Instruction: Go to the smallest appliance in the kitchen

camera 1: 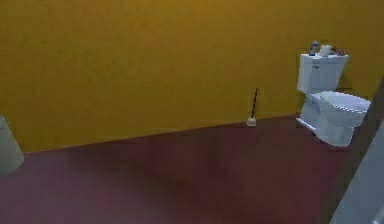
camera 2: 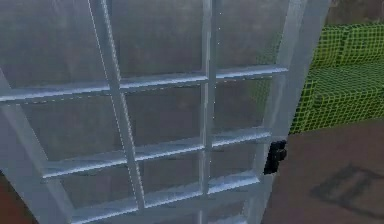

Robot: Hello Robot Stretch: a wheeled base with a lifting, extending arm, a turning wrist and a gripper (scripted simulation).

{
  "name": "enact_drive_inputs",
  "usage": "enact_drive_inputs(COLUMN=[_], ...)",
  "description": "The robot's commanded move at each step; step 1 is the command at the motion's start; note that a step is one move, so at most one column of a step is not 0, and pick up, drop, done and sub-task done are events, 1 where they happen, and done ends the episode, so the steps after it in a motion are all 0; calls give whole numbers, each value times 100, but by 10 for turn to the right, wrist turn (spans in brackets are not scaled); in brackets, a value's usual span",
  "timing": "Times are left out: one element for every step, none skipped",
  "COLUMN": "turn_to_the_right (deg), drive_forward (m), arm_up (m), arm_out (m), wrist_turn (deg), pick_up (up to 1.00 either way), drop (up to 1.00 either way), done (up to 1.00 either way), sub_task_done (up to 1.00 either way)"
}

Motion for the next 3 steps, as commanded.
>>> enact_drive_inputs(turn_to_the_right=[0,-450,-300], drive_forward=[60,0,0], arm_up=[0,0,0], arm_out=[0,0,0], wrist_turn=[0,0,0], pick_up=[0,0,0], drop=[0,0,0], done=[0,0,0], sub_task_done=[0,0,0])
